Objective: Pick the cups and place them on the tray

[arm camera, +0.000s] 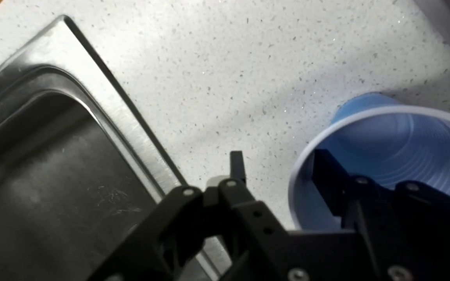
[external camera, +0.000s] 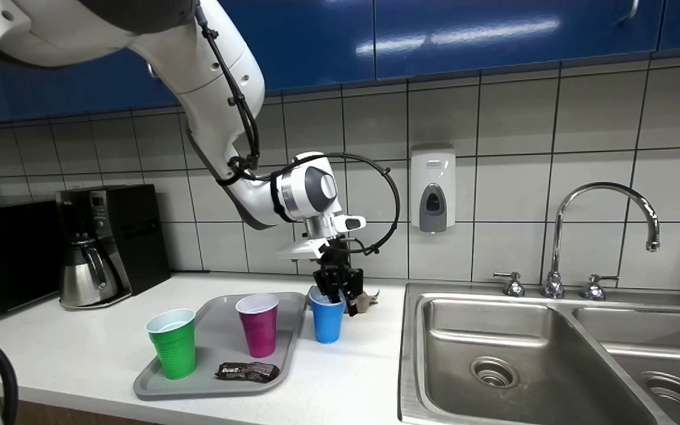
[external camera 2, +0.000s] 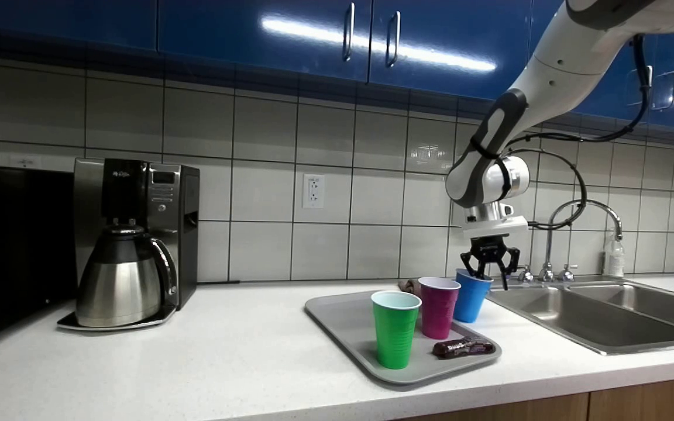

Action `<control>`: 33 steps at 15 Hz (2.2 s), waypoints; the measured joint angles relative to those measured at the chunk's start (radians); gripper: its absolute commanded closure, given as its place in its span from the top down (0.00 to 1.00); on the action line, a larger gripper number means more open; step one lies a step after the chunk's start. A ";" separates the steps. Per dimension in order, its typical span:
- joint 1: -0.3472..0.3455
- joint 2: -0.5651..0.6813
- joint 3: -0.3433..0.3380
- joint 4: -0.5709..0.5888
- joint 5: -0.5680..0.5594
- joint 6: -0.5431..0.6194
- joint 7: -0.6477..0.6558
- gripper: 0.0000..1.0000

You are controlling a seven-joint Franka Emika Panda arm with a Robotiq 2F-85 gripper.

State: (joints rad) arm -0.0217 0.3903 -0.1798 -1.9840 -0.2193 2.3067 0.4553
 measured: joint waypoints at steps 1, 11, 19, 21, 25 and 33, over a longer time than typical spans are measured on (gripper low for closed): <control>0.000 0.000 0.000 0.001 0.000 0.000 0.000 0.11; 0.010 -0.001 0.000 0.024 0.000 0.001 -0.002 0.01; 0.030 -0.026 0.012 0.025 0.000 0.004 -0.005 0.01; 0.039 -0.034 0.023 0.029 0.006 0.006 -0.005 0.01; 0.059 -0.041 0.054 0.047 0.029 0.008 -0.005 0.01; 0.099 -0.025 0.107 0.104 0.063 0.010 -0.011 0.01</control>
State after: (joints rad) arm 0.0770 0.3649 -0.0728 -1.8797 -0.1563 2.3166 0.4444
